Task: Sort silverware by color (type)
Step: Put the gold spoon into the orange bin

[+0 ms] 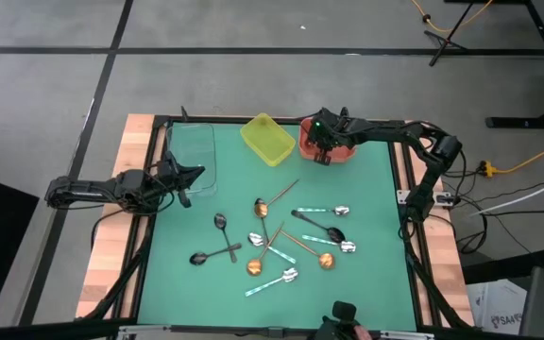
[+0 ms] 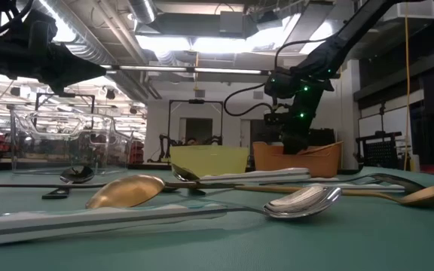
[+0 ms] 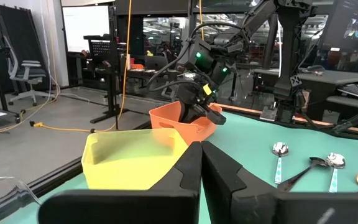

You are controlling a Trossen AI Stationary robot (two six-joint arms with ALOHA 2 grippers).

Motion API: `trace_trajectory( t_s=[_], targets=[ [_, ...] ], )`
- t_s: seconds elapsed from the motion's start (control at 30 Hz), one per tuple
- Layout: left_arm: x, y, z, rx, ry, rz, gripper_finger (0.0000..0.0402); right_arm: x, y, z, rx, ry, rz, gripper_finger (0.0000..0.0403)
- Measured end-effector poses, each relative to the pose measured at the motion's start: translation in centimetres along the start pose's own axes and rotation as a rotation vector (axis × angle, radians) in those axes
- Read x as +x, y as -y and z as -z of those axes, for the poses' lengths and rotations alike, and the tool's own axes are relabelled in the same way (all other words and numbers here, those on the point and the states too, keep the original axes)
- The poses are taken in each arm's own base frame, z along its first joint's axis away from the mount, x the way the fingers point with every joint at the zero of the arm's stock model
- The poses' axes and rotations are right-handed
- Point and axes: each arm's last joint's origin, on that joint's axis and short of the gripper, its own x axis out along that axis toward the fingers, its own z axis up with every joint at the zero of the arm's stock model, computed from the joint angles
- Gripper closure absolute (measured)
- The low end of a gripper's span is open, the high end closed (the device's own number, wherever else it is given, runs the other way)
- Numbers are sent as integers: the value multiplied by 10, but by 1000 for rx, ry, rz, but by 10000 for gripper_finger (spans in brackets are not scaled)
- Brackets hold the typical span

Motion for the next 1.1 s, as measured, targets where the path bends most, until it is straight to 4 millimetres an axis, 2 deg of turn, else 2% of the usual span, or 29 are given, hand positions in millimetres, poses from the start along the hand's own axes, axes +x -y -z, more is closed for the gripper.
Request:
trace_trajectory(
  t_s=[0.37, 0.7, 0.9, 1.1],
  targets=[
    [0, 0, 0, 0, 0, 0, 398, 0, 0, 1, -1, -4, -2, 299],
    [0, 0, -3, -136, 34, 4, 398, -4, 1, 0, 1, 6, 4, 298],
    [-1, 0, -12, -196, 115, 14, 398, -25, 6, -4, 12, 59, 37, 299],
    [-2, 1, -23, -246, 212, 68, 398, -63, 12, -1, 42, 103, 55, 299]
  ],
)
